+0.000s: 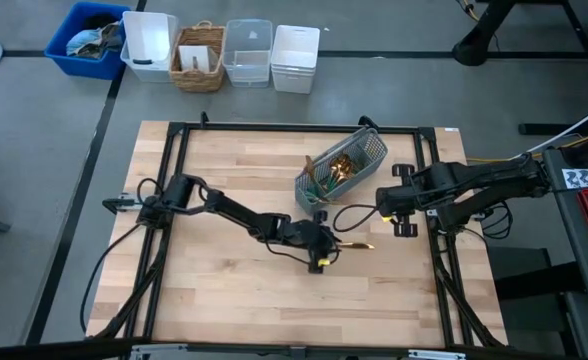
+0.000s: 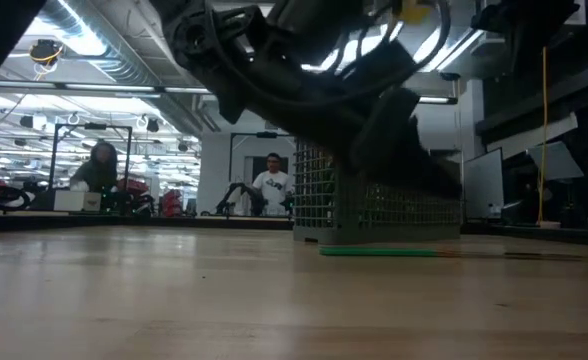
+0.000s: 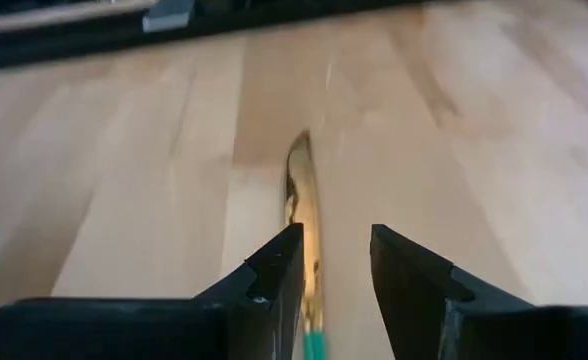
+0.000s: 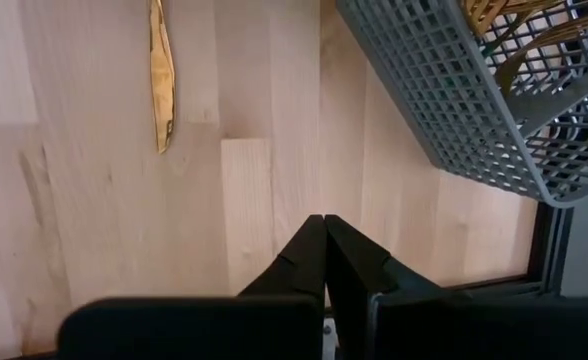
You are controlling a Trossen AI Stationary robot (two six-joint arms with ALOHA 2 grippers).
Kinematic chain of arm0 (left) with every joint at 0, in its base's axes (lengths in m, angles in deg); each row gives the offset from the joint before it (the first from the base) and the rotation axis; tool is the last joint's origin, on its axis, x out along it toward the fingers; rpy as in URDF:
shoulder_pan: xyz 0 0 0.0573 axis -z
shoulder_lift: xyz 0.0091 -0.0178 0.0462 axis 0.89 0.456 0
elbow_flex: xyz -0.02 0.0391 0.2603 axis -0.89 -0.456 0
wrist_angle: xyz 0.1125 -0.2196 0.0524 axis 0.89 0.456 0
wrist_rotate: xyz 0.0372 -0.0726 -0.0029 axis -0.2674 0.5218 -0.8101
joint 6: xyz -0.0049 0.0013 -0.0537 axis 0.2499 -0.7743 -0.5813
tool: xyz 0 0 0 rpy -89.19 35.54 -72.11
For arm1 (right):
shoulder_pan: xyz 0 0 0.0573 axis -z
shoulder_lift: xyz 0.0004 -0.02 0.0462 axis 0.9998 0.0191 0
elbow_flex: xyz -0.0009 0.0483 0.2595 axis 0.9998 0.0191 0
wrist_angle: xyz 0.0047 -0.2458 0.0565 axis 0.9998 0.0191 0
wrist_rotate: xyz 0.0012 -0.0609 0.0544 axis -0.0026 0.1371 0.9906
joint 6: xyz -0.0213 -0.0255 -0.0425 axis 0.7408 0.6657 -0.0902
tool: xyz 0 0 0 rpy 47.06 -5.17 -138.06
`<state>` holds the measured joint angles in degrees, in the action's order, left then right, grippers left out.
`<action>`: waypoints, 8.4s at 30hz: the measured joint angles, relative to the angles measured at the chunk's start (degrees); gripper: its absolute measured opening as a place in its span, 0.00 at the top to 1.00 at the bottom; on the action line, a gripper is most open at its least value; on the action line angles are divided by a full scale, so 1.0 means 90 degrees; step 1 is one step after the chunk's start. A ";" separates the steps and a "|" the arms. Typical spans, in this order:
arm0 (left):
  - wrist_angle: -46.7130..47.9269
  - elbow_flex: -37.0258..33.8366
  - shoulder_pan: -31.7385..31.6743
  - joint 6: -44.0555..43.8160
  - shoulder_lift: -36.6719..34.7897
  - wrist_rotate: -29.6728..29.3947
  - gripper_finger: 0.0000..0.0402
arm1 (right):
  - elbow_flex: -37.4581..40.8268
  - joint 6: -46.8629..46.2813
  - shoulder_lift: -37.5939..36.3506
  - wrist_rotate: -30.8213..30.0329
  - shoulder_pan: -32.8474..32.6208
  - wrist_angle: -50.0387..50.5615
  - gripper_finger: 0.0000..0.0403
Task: Sort silverware
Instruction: Put the knife into the basket
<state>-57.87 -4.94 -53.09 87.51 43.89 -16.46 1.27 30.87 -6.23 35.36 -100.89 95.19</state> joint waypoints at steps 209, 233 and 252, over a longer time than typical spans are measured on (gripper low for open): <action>0.1891 -0.0005 -0.0515 -0.4109 -0.0044 0.1705 0.90 | 0.4117 0.0738 0.1649 0.1099 0.0007 -0.6947 0.72; 0.1728 -0.0012 -0.0538 -0.4172 -0.0041 0.2011 0.90 | 0.4099 0.1191 0.1637 0.0968 0.0002 -0.7024 0.98; 0.1741 -0.0002 -0.0711 -0.3538 -0.0130 0.2355 0.90 | 0.3449 0.1147 0.1657 0.1293 -0.0005 -0.5784 0.99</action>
<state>-42.21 -4.96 -59.48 55.67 42.72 4.73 32.31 41.19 8.68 47.00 -100.94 43.13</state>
